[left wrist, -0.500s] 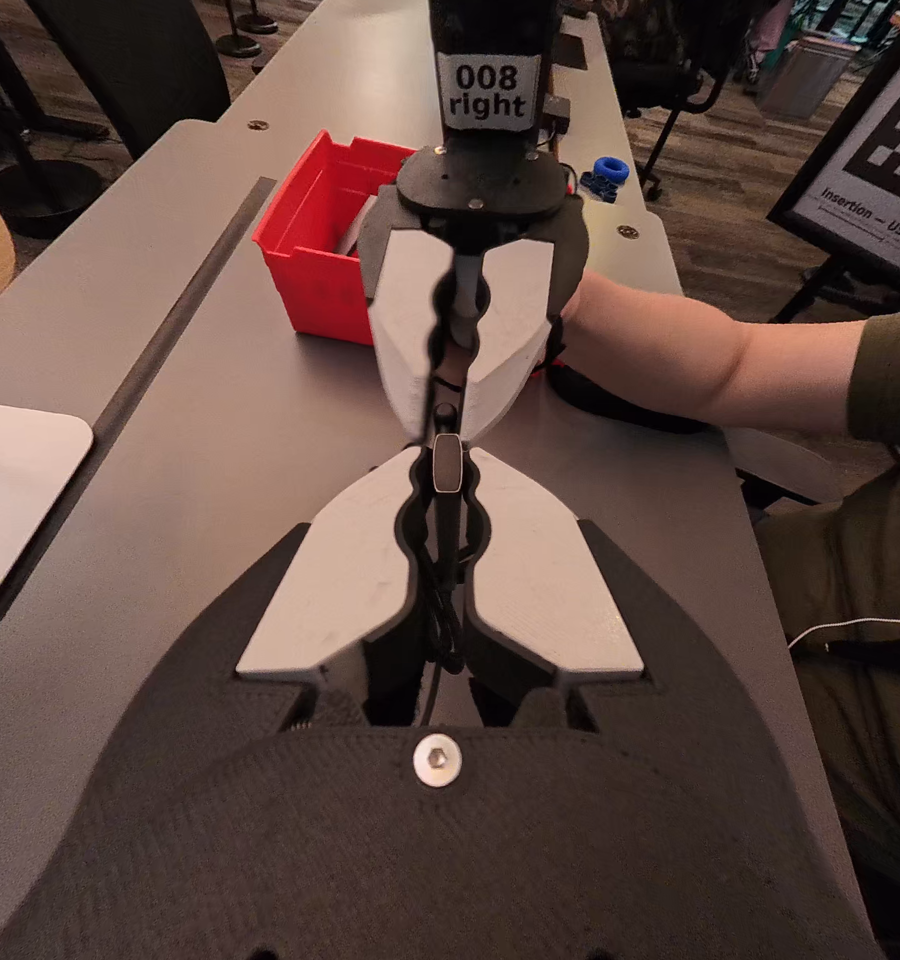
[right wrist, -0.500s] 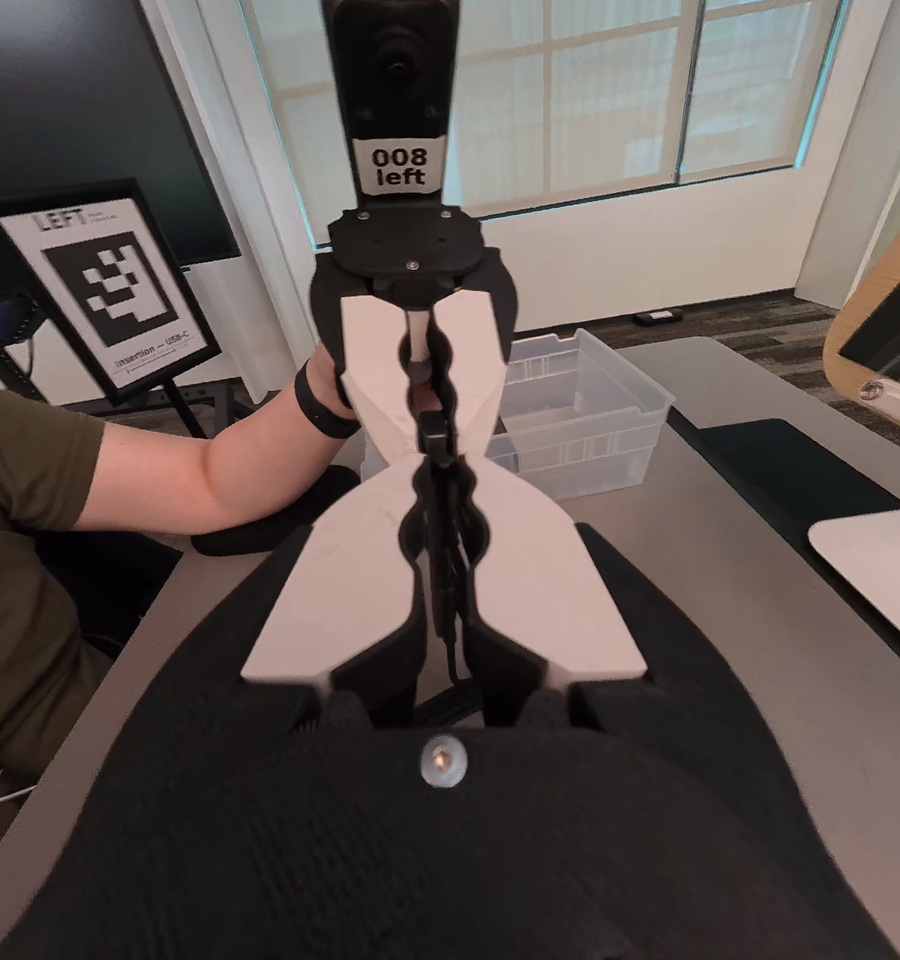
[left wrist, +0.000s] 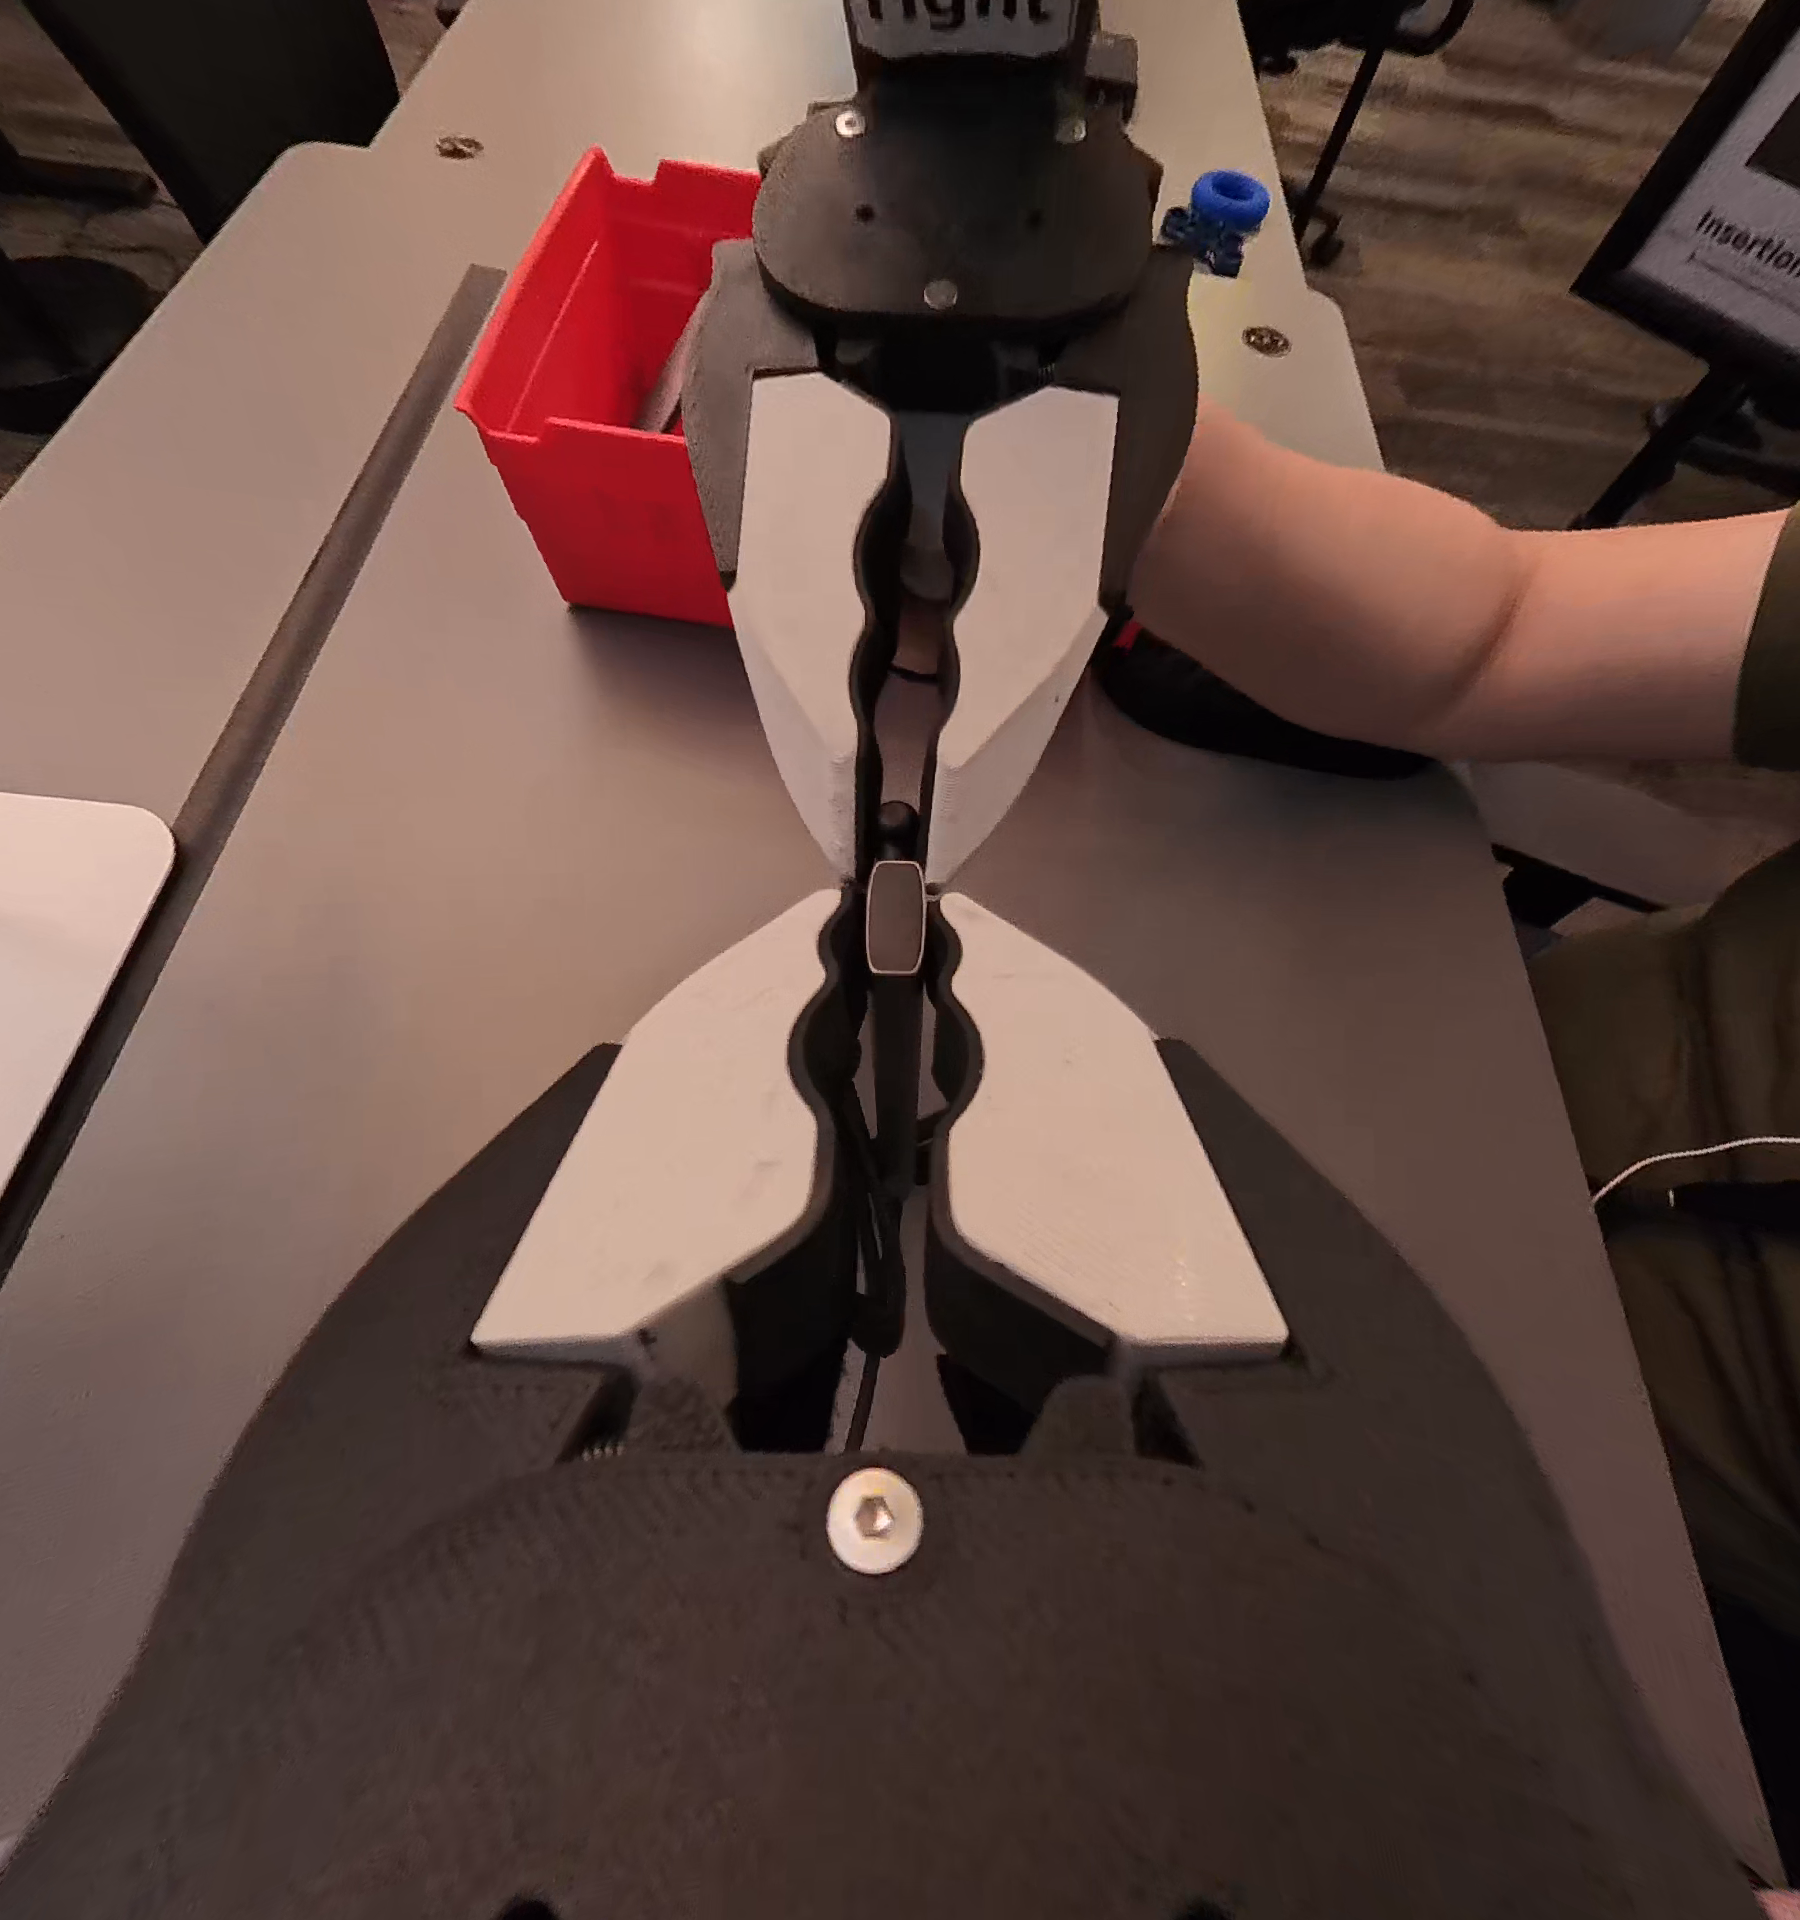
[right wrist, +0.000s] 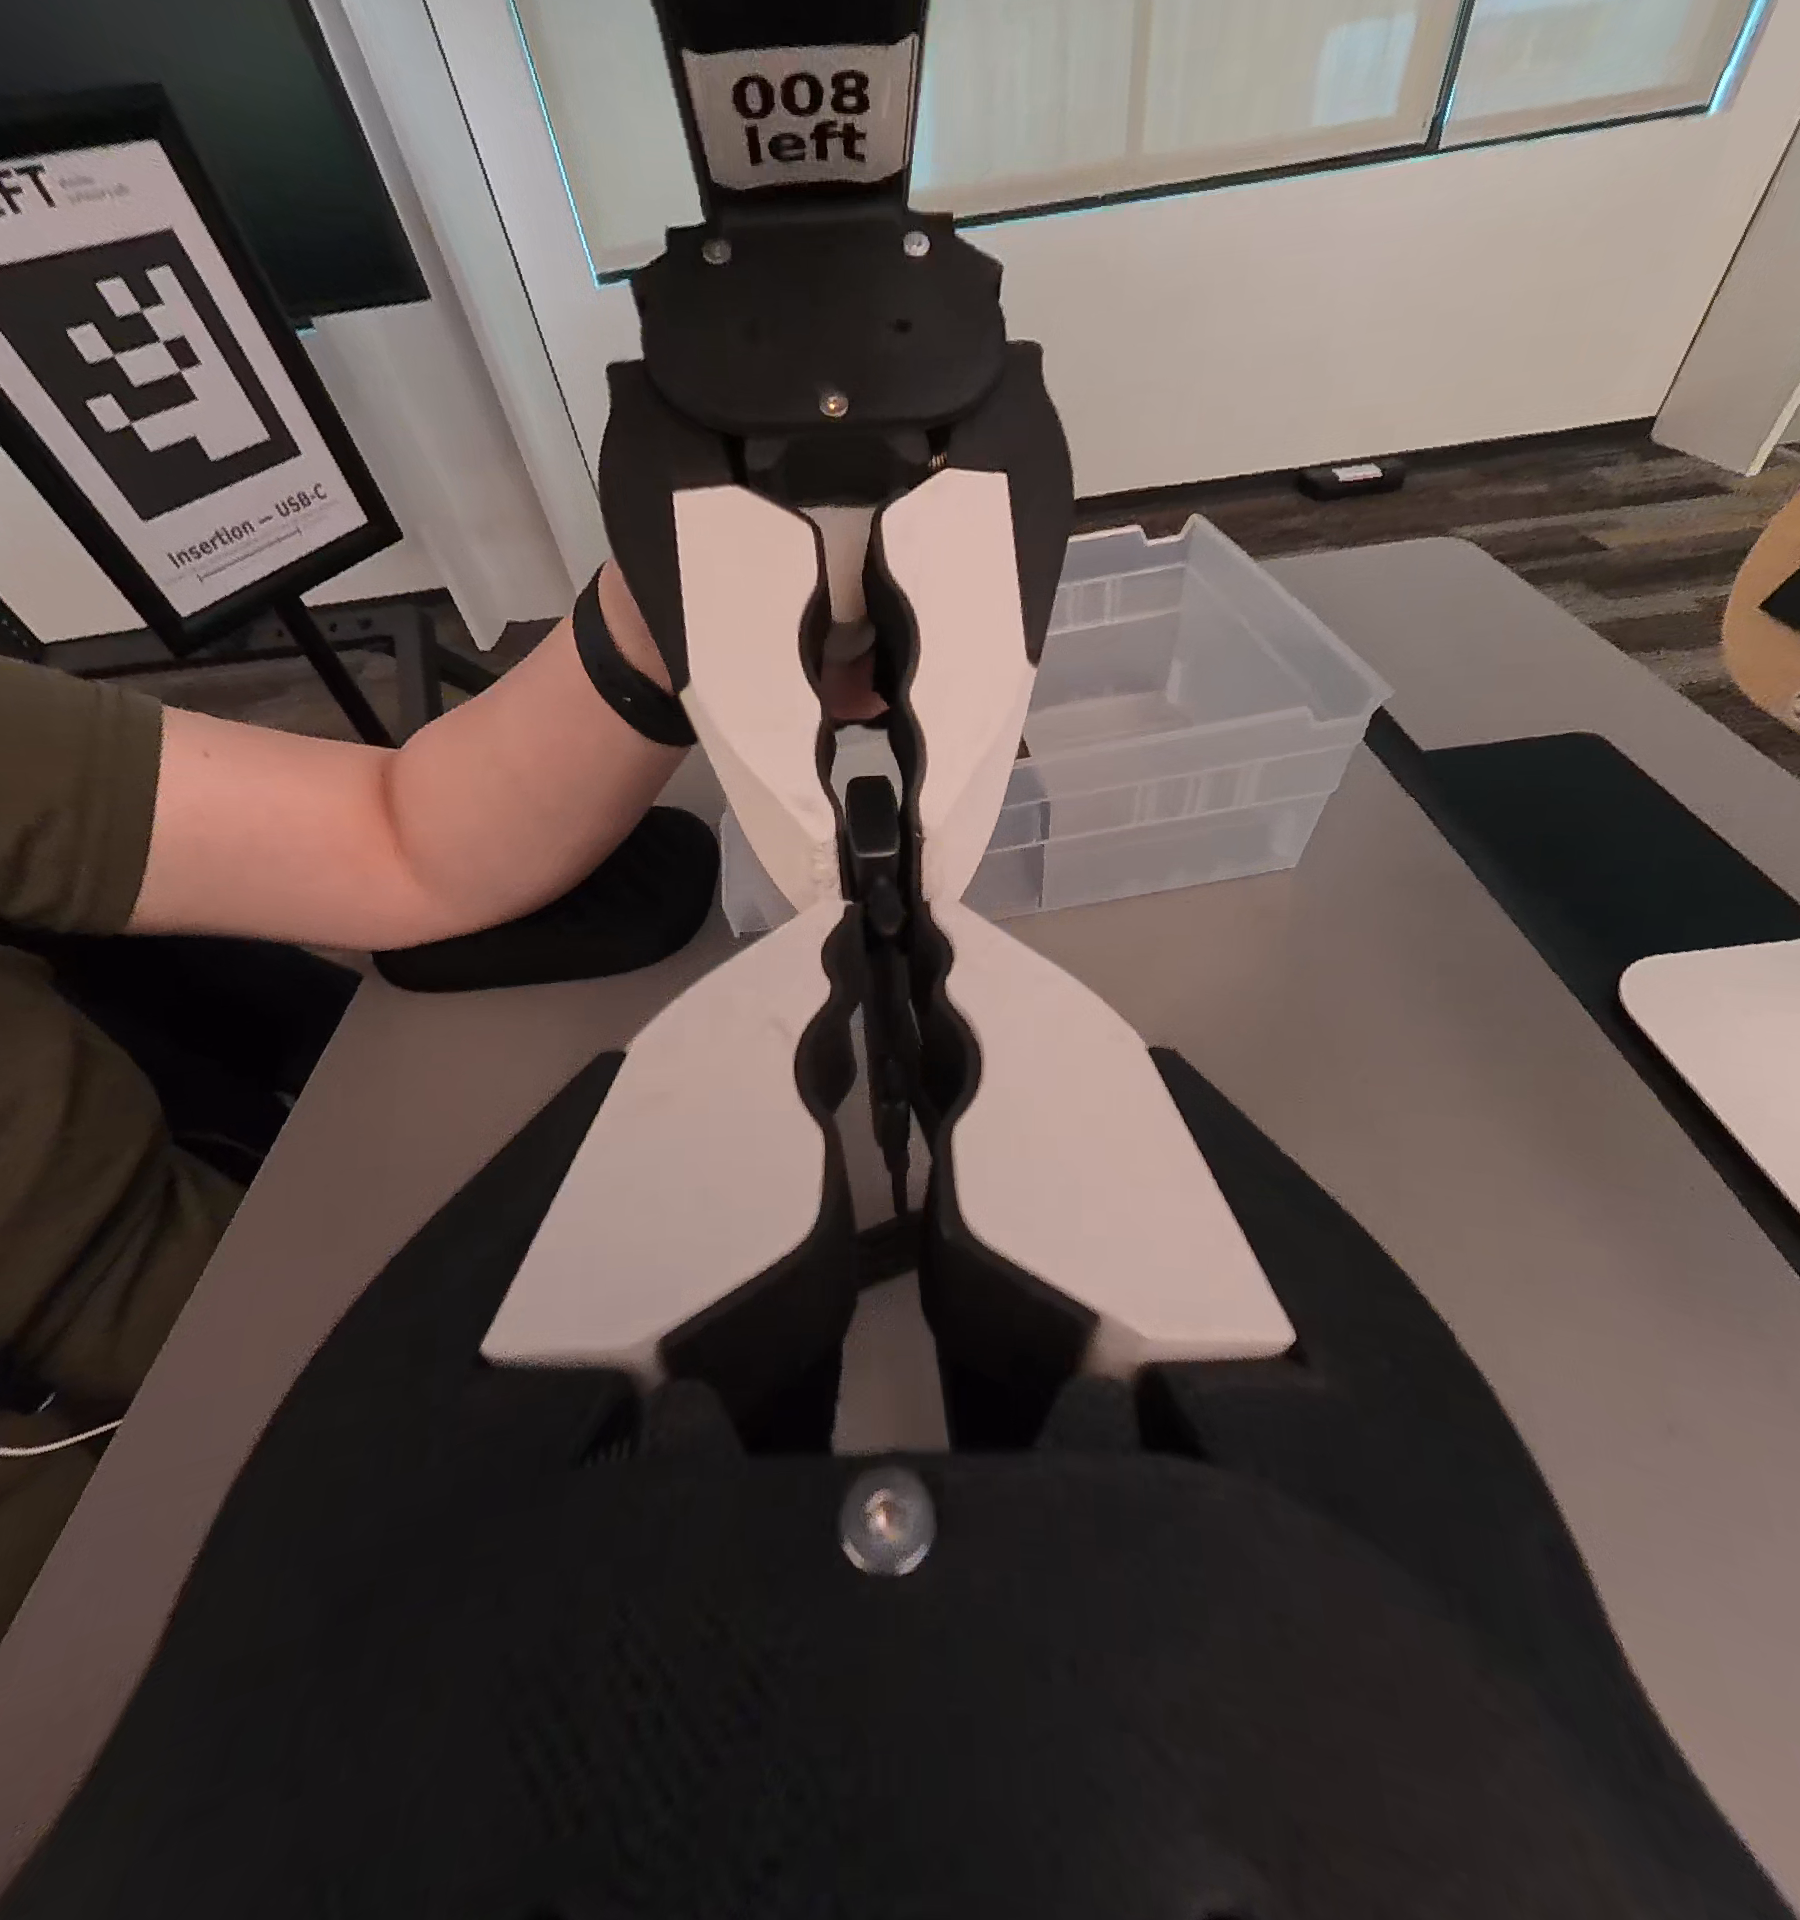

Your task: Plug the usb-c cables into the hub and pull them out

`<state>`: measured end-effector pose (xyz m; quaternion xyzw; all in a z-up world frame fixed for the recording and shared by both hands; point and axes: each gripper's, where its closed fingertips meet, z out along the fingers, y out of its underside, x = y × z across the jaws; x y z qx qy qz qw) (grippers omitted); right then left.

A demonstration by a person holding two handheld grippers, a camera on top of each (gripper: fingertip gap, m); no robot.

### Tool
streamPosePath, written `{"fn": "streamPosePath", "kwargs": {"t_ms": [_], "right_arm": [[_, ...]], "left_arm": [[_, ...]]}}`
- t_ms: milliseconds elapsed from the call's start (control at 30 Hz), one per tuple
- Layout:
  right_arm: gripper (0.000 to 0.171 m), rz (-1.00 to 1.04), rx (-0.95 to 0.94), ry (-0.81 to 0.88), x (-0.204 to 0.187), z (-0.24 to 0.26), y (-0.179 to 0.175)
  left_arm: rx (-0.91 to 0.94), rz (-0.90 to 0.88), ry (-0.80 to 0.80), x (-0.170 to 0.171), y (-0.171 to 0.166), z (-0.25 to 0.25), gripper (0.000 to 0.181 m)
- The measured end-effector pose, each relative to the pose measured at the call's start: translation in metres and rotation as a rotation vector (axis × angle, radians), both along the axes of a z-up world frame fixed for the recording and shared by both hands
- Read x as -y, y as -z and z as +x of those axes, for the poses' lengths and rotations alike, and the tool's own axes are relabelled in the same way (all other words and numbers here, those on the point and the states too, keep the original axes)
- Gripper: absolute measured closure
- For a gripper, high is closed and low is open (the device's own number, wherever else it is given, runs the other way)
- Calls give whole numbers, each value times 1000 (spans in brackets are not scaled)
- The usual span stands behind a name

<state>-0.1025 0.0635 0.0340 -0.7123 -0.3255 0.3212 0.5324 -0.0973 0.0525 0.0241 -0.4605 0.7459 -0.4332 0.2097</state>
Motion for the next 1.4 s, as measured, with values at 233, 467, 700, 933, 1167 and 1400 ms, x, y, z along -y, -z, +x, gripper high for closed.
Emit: {"fn": "streamPosePath", "kwargs": {"t_ms": [233,467,700,933,1167,1400], "right_arm": [[162,50,-85,-10,1,1,-7],[157,43,-188,-10,-3,1,-12],[162,25,-145,-5,-1,1,-9],[161,-54,-79,-37,2,-1,1],[161,-101,76,-12,8,13,17],[162,-60,-160,179,25,87,-30]], "left_arm": [[14,-23,-14,2,-5,2,172],[29,-35,-28,0,-11,1,172],[22,-27,-38,0,-10,2,172],[-20,5,-14,2,-2,-2,172],[-99,148,-70,-9,6,-13,171],[235,-60,-181,-58,-79,-72,172]]}}
